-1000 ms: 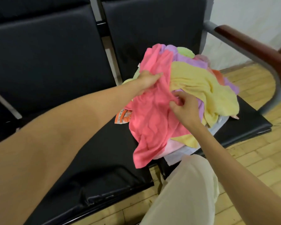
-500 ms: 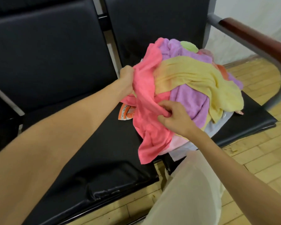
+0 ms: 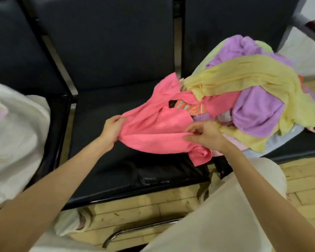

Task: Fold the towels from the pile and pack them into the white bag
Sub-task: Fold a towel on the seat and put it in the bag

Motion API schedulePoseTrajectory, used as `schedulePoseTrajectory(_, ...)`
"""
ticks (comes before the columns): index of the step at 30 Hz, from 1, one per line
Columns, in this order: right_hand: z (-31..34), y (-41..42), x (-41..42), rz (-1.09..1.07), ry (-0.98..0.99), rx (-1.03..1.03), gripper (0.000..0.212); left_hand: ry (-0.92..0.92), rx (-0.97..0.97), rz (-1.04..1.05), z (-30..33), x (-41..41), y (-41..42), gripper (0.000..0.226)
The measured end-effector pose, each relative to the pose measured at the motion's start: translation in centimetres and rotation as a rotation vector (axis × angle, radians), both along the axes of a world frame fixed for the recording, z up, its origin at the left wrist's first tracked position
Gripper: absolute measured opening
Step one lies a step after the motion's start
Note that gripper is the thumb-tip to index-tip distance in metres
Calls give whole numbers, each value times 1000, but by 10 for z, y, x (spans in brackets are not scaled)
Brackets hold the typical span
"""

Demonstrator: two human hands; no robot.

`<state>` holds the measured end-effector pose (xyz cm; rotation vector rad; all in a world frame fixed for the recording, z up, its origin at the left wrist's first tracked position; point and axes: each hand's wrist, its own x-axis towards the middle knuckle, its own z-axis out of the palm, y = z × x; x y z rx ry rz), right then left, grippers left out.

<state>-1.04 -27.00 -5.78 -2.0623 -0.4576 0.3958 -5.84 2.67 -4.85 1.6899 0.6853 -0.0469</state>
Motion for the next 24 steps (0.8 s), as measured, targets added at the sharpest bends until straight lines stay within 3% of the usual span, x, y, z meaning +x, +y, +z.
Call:
schedulePoseTrajectory(5,-26,37,-8,25,-72,-113,13,-9,344,-60,-45,-62,45,18)
schedulePoseTrajectory(9,-38,61,-14,127,-126,-261,21,90,467,-55,-59,-96,75,20)
schedulePoseTrajectory(14,-46,79,-23,135,-79,-100,15,385,603,-107,-55,-111,100,18)
schedulePoseTrajectory(16,-45,84,-23,137,-44,3,8,454,719,-176,-51,-105,99,28)
schedulePoseTrajectory(19,-48,84,-22,121,-17,46,11,297,862,-267,-48,-80,90,49)
schedulePoseTrajectory(24,-61,79,-25,53,-44,74,12,-60,903,-698,-51,-17,61,39)
